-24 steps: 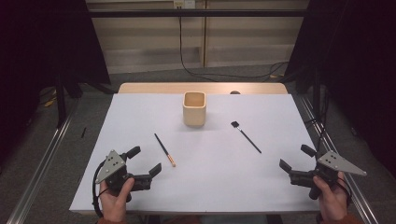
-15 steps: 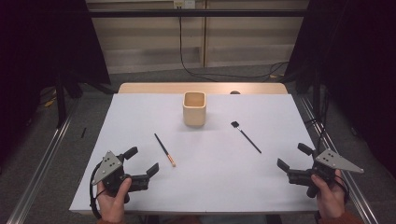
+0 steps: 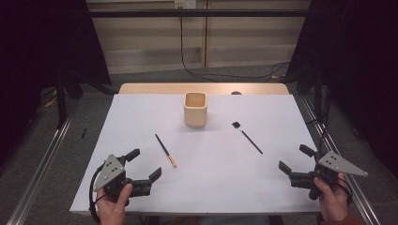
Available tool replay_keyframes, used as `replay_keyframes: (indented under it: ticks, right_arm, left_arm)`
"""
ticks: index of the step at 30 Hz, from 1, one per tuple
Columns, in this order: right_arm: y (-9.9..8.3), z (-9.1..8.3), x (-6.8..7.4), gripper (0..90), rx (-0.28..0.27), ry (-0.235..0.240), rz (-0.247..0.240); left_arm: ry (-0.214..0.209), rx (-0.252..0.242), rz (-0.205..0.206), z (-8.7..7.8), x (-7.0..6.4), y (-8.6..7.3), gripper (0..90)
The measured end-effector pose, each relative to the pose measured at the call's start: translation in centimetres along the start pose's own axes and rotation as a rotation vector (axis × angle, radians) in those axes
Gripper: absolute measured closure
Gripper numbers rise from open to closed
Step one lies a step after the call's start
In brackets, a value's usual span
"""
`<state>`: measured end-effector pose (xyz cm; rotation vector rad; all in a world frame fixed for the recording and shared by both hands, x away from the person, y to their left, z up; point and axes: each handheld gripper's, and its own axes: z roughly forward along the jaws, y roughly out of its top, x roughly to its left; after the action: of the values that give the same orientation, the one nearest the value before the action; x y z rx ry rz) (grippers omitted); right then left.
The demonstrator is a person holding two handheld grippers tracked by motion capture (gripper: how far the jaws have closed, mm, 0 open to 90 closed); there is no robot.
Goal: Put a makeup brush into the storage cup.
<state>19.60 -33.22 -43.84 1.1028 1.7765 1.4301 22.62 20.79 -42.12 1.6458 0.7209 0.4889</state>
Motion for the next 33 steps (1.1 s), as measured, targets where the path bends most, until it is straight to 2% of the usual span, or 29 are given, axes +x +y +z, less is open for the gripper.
replay_keyframes:
  ticks: [3,9,11,13,14,18,21,24,30,33]
  right_arm:
    - [0.0,0.0,0.0,0.0,-0.003,0.007,0.001]
    - [0.0,-0.1,0.2,0.0,-0.003,0.011,0.001]
    - [0.0,-0.2,0.1,0.0,-0.007,0.01,0.005]
    - [0.0,-0.2,0.1,0.0,-0.012,0.01,0.008]
    - [0.0,-0.2,0.1,0.0,-0.012,0.01,0.008]
    - [0.0,-0.3,0.1,0.0,-0.011,0.013,0.01]
    - [0.0,-0.3,0.2,0.0,-0.009,0.015,0.017]
    - [0.0,-0.4,0.2,0.0,-0.01,0.013,0.022]
    - [0.0,-0.3,0.2,0.0,-0.009,0.014,0.021]
    - [0.0,-0.3,0.3,0.0,-0.007,0.017,0.018]
  left_arm:
    - [0.008,0.007,0.006,0.3,-0.1,0.2,3.6]
    - [-0.014,0.015,0.016,1.3,0.0,0.7,3.6]
    - [-0.008,0.014,0.012,1.5,0.2,1.0,3.5]
    - [0.027,-0.01,-0.003,1.7,0.6,1.4,2.9]
    - [0.027,-0.01,-0.003,1.7,0.6,1.4,2.9]
    - [0.02,-0.001,-0.004,2.4,1.3,2.0,2.9]
    - [0.008,0.008,0.012,3.0,1.8,2.5,2.9]
    - [-0.019,0.004,-0.004,3.6,2.2,3.2,2.9]
    - [-0.006,-0.006,0.019,4.6,2.5,4.0,2.8]
    - [-0.021,-0.007,0.027,5.6,2.6,4.5,2.8]
